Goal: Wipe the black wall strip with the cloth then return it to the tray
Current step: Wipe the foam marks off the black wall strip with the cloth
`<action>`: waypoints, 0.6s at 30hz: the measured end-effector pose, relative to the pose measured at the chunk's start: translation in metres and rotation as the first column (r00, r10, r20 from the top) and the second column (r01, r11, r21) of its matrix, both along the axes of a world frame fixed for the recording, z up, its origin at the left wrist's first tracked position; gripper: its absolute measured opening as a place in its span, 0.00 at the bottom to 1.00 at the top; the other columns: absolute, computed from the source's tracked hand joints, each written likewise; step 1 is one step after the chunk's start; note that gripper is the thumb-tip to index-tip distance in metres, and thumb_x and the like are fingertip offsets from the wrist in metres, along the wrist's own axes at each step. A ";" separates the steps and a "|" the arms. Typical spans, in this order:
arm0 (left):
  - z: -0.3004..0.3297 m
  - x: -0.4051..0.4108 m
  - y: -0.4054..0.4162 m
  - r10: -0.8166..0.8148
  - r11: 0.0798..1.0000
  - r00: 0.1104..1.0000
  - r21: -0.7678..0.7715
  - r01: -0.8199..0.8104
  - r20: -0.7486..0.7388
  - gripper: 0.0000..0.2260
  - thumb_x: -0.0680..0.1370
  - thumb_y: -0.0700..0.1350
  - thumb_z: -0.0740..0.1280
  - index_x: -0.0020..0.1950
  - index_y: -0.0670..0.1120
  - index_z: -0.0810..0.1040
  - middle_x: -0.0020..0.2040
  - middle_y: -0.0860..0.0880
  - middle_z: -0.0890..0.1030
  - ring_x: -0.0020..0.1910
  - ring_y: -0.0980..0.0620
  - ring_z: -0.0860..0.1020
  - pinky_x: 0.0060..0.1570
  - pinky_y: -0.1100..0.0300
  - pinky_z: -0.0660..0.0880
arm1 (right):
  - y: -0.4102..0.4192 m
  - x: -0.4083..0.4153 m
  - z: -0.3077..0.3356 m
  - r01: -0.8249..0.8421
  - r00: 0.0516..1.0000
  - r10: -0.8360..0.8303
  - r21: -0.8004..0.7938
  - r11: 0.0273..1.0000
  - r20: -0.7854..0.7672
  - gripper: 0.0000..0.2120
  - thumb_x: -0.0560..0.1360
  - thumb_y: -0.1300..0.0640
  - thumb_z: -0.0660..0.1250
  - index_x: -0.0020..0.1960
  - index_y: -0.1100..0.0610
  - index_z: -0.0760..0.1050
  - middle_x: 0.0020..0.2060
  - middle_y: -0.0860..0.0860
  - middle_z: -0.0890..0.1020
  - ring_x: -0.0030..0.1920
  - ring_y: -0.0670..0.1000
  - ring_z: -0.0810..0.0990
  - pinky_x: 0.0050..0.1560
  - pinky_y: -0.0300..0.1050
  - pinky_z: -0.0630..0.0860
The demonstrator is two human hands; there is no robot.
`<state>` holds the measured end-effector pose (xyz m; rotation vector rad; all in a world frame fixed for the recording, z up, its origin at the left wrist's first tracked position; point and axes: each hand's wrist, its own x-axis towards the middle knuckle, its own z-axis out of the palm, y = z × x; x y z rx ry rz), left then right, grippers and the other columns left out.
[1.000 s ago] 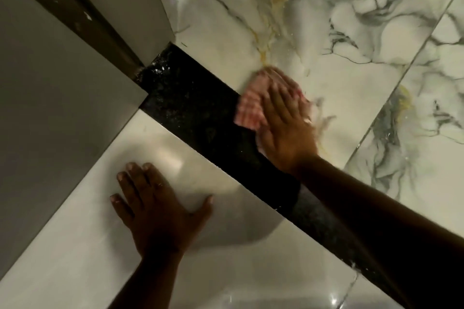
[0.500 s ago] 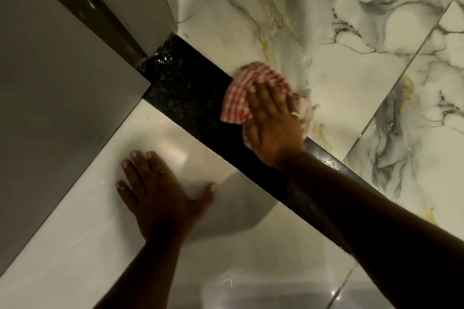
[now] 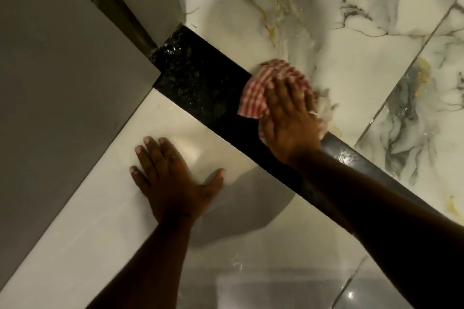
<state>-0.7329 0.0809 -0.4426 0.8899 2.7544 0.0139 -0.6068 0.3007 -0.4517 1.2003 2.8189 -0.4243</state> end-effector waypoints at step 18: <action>0.006 0.043 0.005 -0.070 0.997 0.998 0.022 0.070 -0.003 0.57 0.69 0.77 0.55 0.80 0.34 0.50 0.81 0.30 0.50 0.81 0.33 0.48 0.78 0.36 0.48 | -0.022 0.207 0.007 0.390 0.918 -0.386 -0.030 0.920 0.094 0.35 0.79 0.39 0.39 0.81 0.56 0.48 0.80 0.55 0.48 0.79 0.55 0.40 0.77 0.57 0.36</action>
